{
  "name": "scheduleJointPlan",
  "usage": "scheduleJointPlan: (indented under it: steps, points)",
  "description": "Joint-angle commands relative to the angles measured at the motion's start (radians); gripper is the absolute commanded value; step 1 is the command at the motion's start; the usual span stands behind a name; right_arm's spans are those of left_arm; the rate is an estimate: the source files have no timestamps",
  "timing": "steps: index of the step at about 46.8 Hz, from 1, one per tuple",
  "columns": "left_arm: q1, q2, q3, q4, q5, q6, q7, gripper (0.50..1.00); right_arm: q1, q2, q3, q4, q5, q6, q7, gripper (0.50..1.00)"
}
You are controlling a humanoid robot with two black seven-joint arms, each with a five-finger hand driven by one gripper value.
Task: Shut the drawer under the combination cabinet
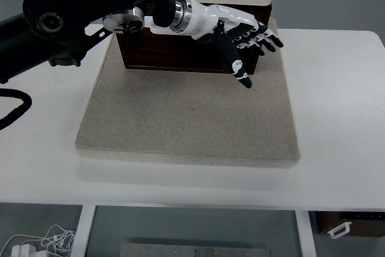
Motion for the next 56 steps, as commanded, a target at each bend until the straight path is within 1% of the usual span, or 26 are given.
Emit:
scheduleJointPlan:
  steps: [1, 3, 5, 15, 18, 22, 29, 33, 35, 40, 42, 44, 46, 50, 56]
  points:
    - [0.0, -0.019, -0.075, 0.002, -0.002, 0.014, -0.069, 1.0, 0.0, 0.0, 0.0, 0.0, 0.0, 0.0, 0.0, 0.952]
    - [0.0, -0.019, -0.114, 0.002, -0.004, 0.029, -0.098, 1.0, 0.0, 0.0, 0.0, 0.0, 0.0, 0.0, 0.0, 0.952]
    - [0.002, -0.021, -0.152, 0.002, -0.004, 0.058, -0.125, 1.0, 0.0, 0.0, 0.0, 0.0, 0.0, 0.0, 0.0, 0.952]
    - [0.005, -0.024, -0.318, 0.012, -0.047, 0.253, -0.257, 1.0, 0.0, 0.0, 0.0, 0.0, 0.0, 0.0, 0.0, 0.952]
    - [0.005, -0.026, -0.377, 0.029, -0.047, 0.309, -0.285, 0.999, 0.0, 0.0, 0.0, 0.0, 0.0, 0.0, 0.0, 0.952]
    - [0.006, -0.024, -0.48, 0.039, -0.047, 0.34, -0.308, 0.999, 0.0, 0.0, 0.0, 0.0, 0.0, 0.0, 0.0, 0.952]
    - [0.006, -0.013, -0.661, 0.039, -0.045, 0.357, -0.314, 0.999, 0.0, 0.0, 0.0, 0.0, 0.0, 0.0, 0.0, 0.952]
    - [0.009, 0.005, -0.718, 0.043, -0.045, 0.392, -0.314, 0.999, 0.0, 0.0, 0.0, 0.0, 0.0, 0.0, 0.0, 0.952]
    - [0.008, 0.028, -0.741, 0.049, -0.047, 0.415, -0.313, 0.999, 0.0, 0.0, 0.0, -0.001, 0.0, 0.0, 0.0, 0.952]
    - [0.008, 0.063, -0.804, 0.091, -0.048, 0.474, -0.314, 0.999, 0.0, 0.0, 0.0, 0.0, 0.0, 0.0, 0.0, 0.952]
    - [0.008, 0.071, -0.838, 0.112, -0.05, 0.51, -0.313, 0.999, 0.0, 0.0, 0.0, -0.001, 0.0, 0.0, 0.0, 0.952]
    - [0.008, 0.085, -0.87, 0.135, -0.059, 0.544, -0.3, 0.999, 0.0, 0.0, 0.0, 0.0, 0.0, 0.0, 0.0, 0.952]
    - [0.008, 0.106, -0.881, 0.164, -0.083, 0.569, -0.293, 0.999, 0.0, 0.0, 0.0, 0.0, 0.0, 0.0, 0.0, 0.952]
    - [0.009, 0.16, -0.876, 0.245, -0.157, 0.589, -0.293, 0.999, 0.0, 0.0, 0.002, 0.0, 0.0, 0.0, 0.0, 0.952]
    - [0.008, 0.2, -0.878, 0.367, -0.22, 0.6, -0.293, 0.999, 0.0, 0.0, 0.0, 0.0, 0.0, 0.0, 0.0, 0.952]
